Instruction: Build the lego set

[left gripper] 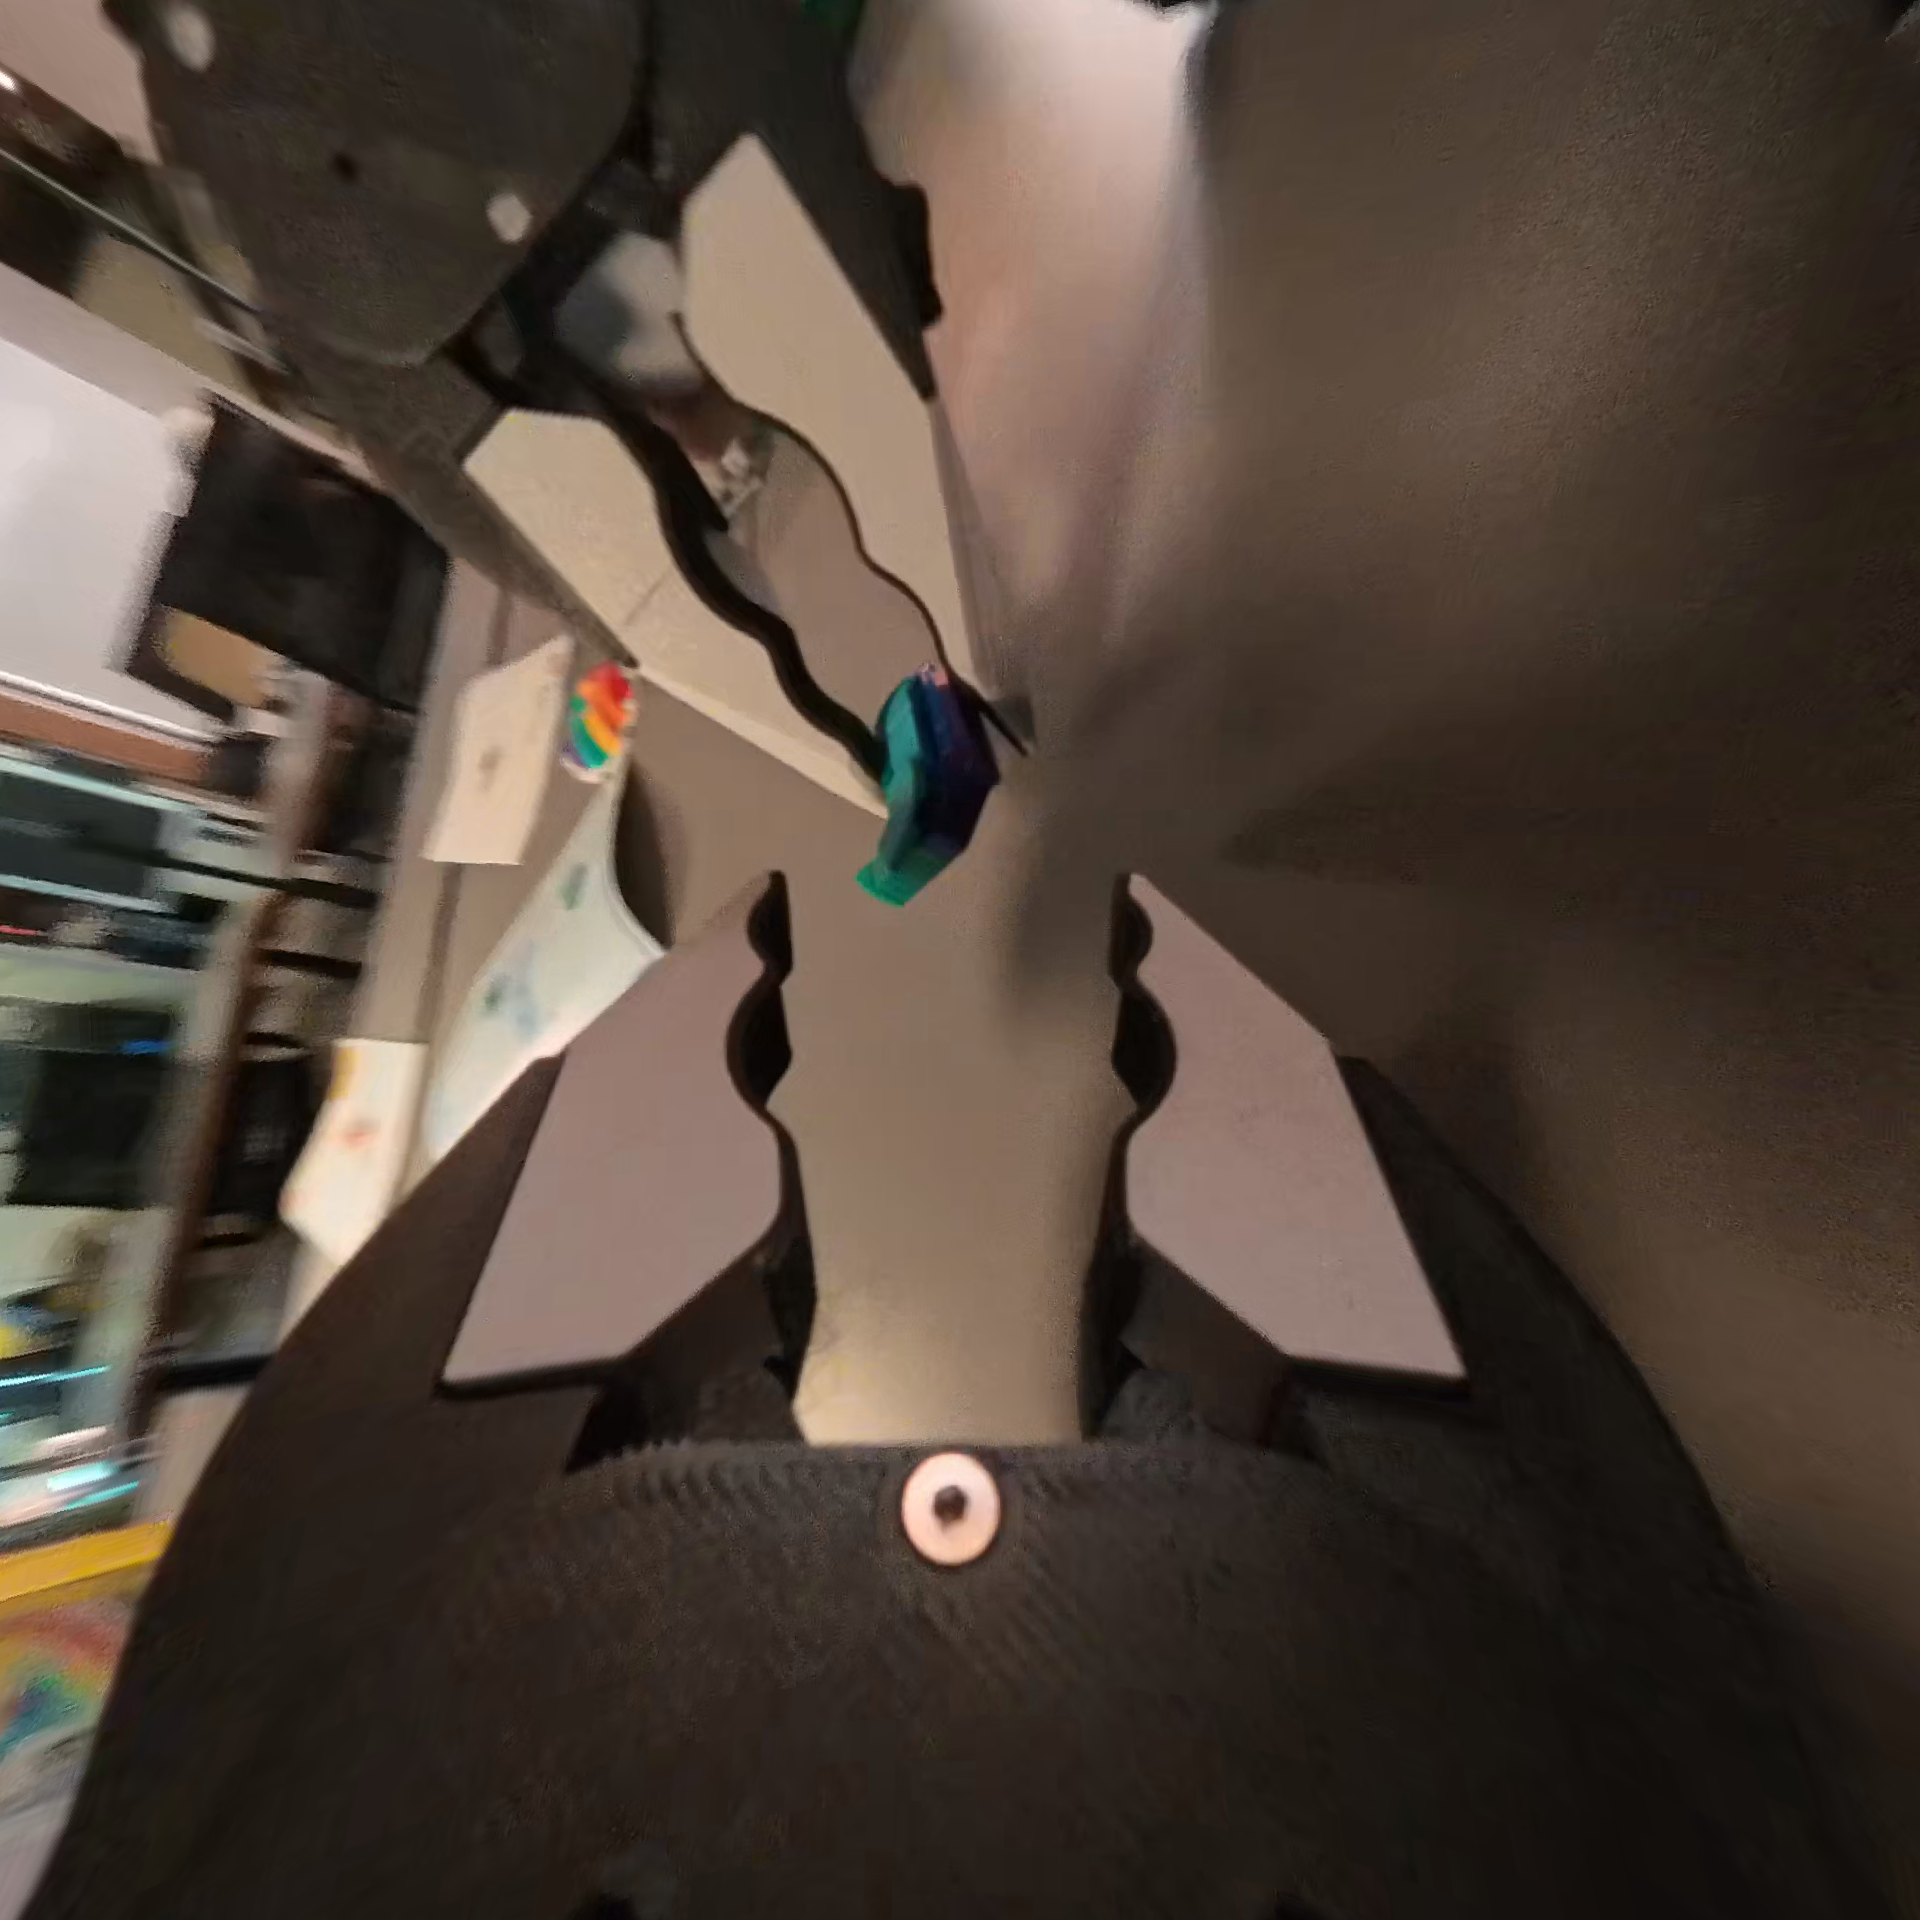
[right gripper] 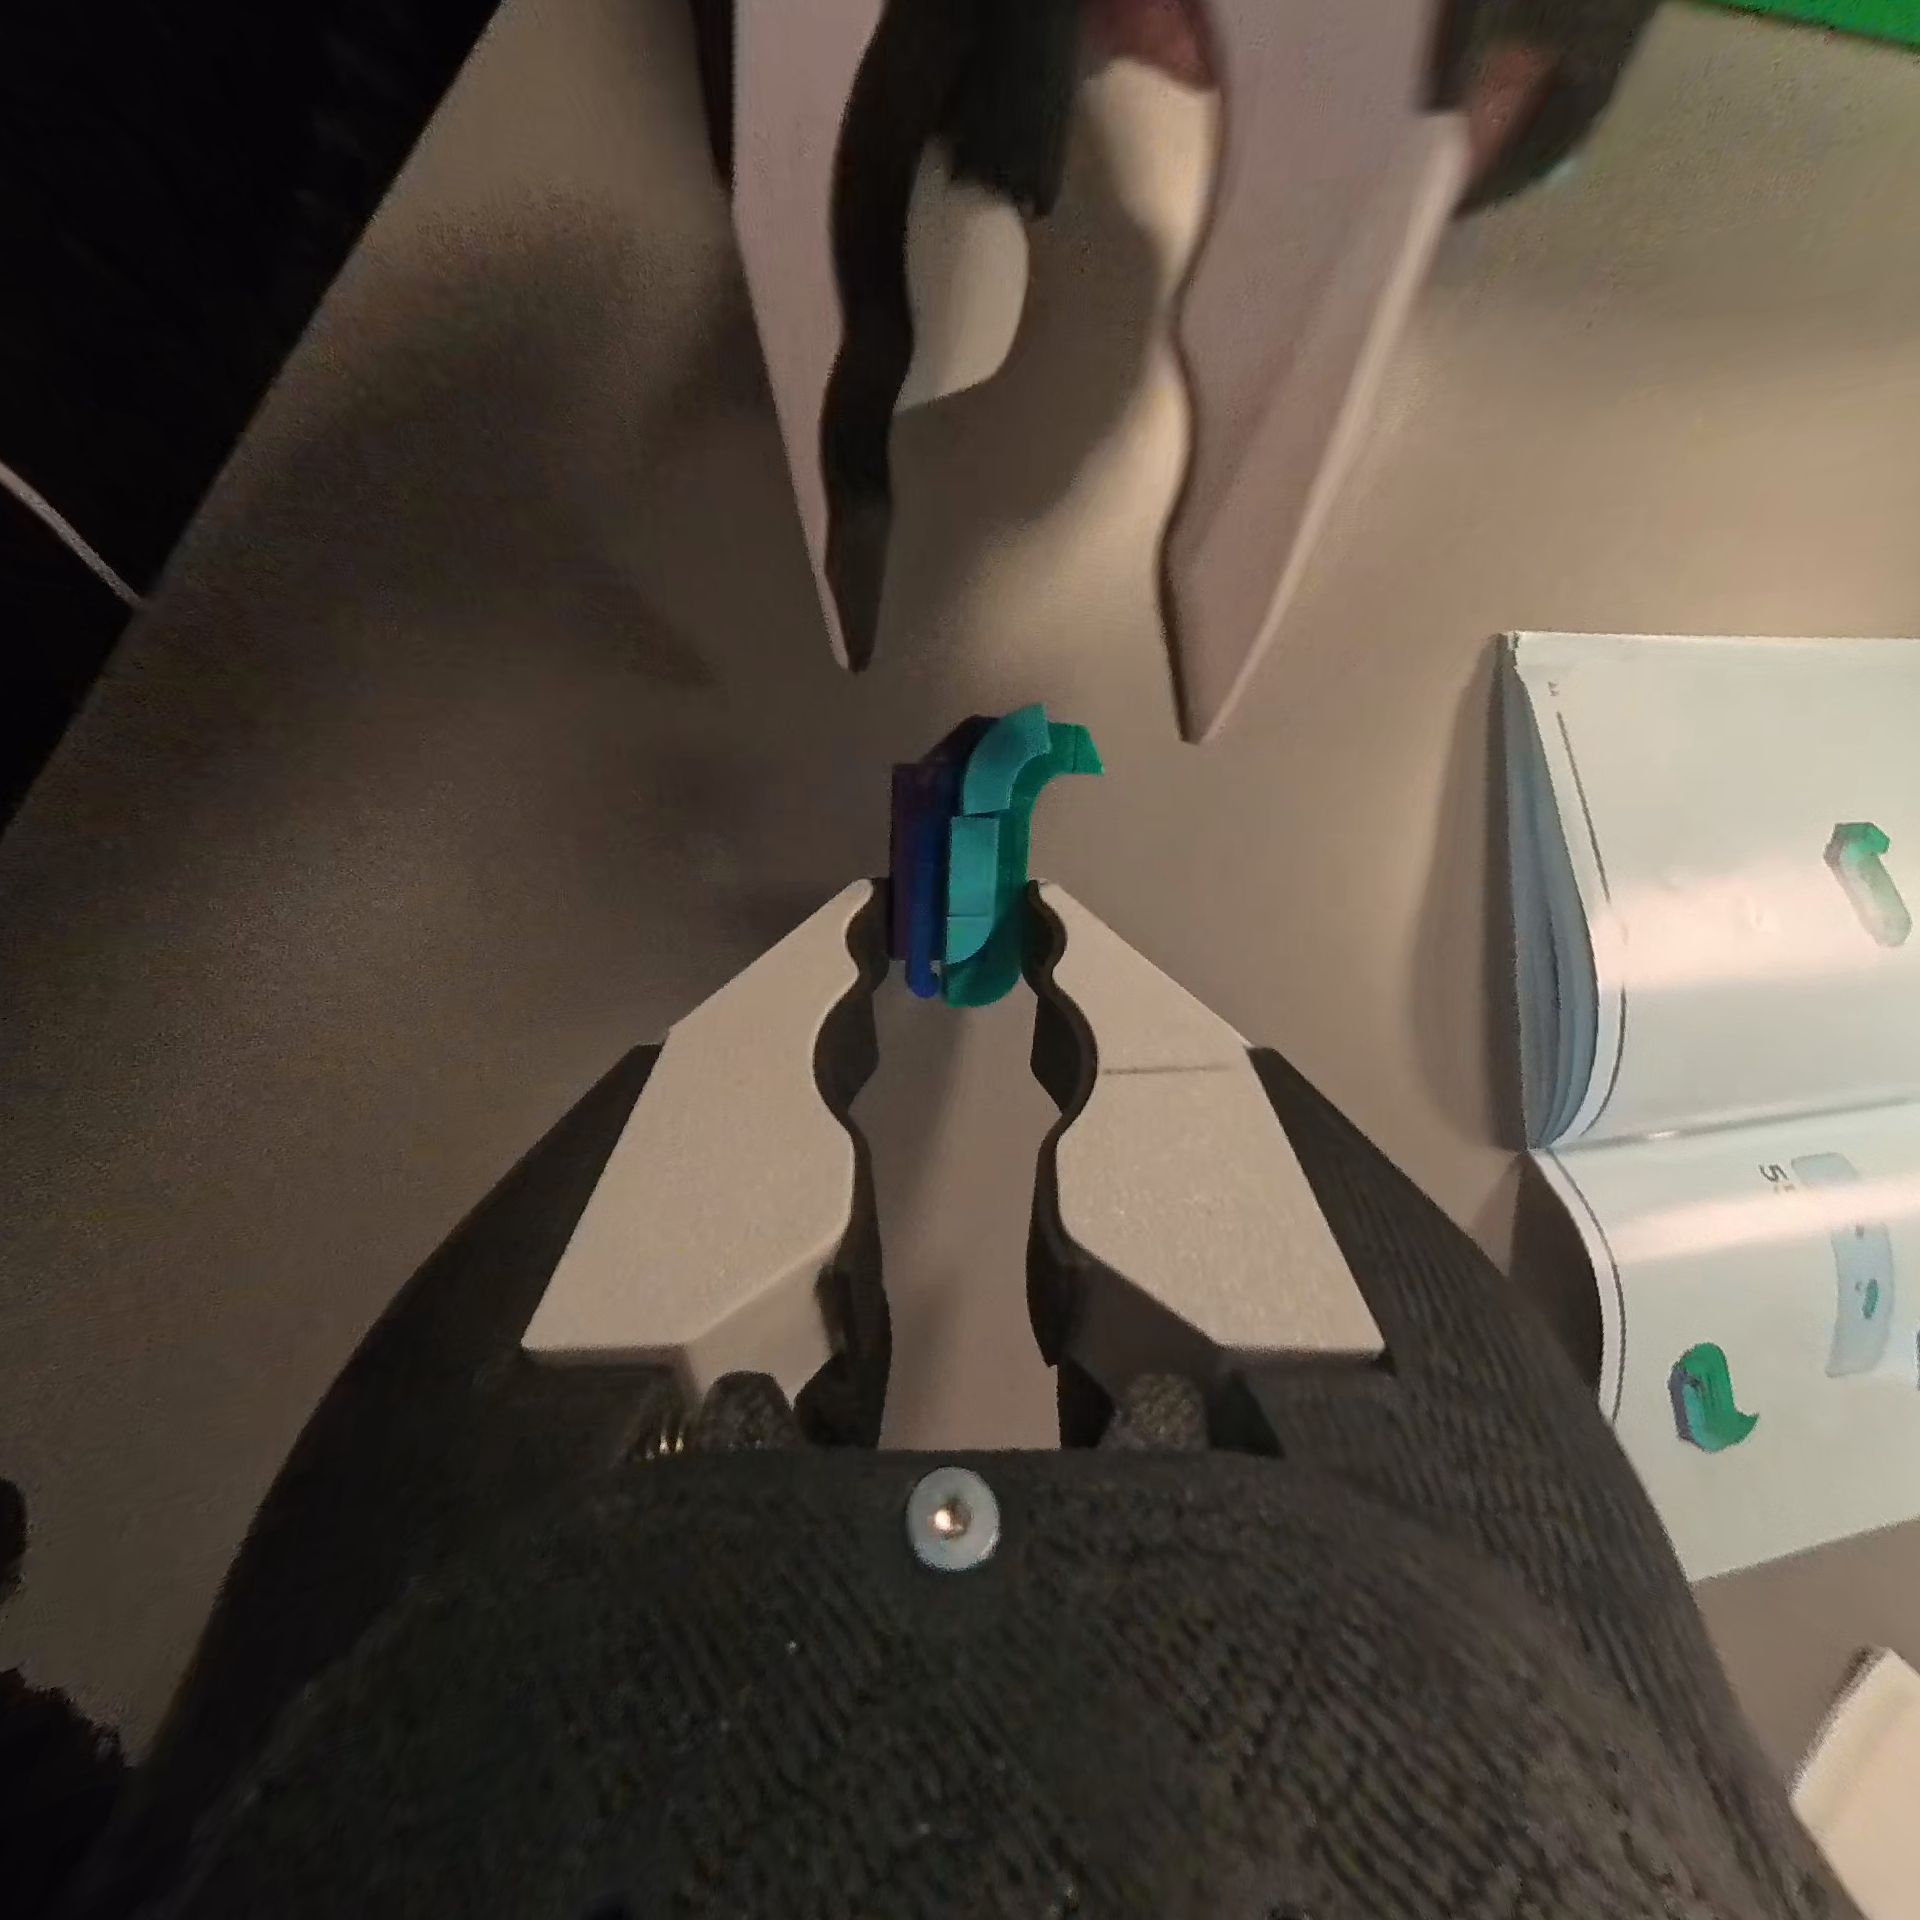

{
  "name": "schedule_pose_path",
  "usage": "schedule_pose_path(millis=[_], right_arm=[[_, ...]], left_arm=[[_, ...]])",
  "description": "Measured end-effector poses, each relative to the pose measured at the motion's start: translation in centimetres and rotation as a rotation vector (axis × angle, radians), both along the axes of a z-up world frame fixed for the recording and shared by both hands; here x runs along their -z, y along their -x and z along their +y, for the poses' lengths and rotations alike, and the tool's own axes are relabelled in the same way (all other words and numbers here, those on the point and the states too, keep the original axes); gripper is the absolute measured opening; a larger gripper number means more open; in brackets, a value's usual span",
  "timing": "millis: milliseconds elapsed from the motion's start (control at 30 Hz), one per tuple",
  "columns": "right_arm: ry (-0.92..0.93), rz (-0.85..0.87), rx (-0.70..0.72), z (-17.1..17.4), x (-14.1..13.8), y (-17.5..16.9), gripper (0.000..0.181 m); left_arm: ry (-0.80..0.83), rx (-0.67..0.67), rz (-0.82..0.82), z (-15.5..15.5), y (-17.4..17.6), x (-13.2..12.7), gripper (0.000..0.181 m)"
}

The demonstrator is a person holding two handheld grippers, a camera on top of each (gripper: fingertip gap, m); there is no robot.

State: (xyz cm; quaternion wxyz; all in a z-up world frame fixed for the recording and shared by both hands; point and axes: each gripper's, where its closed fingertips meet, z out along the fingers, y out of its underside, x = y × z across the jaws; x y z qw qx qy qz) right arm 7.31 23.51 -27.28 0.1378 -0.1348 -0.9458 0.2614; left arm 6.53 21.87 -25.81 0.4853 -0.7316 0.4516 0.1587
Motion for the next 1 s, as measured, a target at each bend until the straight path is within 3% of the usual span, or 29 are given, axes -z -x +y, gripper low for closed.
schedule_pose_path(millis=[33, 167, 533, 1000], right_arm=[[0.008, -0.008, 0.009, 0.0, -0.1, 0.0, 0.023], [0.021, -0.023, 0.025, 0.0, -0.5, -0.1, 0.023], [0.034, -0.052, 0.019, -0.3, -0.3, -0.4, 0.023], [0.098, -0.122, 0.023, -0.3, 0.6, -0.4, 0.023]], left_arm=[[-0.060, -0.015, 0.086, 0.3, 0.2, 0.0, 0.058], [-0.213, 0.009, 0.306, 0.9, -0.3, -0.3, 0.049], [-0.317, 0.054, 0.439, 1.4, -1.0, -0.5, 0.015], [-0.303, 0.097, 0.538, 1.5, -0.9, 0.6, 0.012]])
